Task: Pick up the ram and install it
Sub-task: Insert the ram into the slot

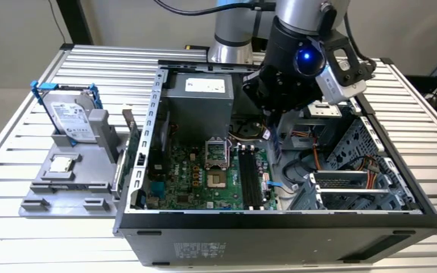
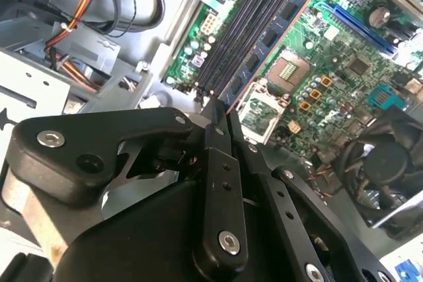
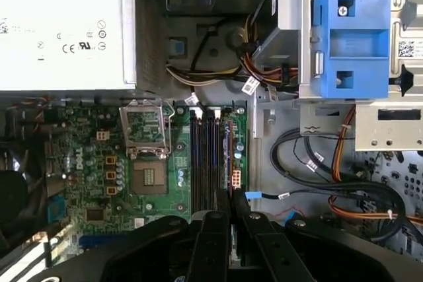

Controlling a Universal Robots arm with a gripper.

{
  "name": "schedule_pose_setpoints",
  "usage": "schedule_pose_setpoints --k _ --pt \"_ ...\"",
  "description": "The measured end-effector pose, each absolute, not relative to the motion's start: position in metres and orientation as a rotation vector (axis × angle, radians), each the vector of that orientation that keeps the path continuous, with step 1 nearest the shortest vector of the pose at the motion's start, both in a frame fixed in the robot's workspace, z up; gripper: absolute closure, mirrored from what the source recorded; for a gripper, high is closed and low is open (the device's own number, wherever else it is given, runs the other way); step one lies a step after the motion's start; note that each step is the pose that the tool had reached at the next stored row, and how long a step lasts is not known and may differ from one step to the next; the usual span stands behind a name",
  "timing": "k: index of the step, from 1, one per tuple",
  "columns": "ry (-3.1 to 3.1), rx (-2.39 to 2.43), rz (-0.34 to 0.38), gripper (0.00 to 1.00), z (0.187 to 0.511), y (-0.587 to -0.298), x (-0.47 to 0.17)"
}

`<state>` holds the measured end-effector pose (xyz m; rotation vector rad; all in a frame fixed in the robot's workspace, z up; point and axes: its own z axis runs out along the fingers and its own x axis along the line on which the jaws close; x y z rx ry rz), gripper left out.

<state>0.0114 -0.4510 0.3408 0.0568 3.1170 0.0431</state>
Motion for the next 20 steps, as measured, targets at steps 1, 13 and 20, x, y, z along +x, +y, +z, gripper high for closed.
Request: schedule_pose_setpoints --k 1,13,20 --pt "3.117 0.061 0.043 1.00 0.339 -0.451 0.011" --pt "3.116 0.092 0.039 1.00 0.317 -0.451 0.012" --pt "3.115 0.106 0.039 1.00 0.304 -0.450 0.012"
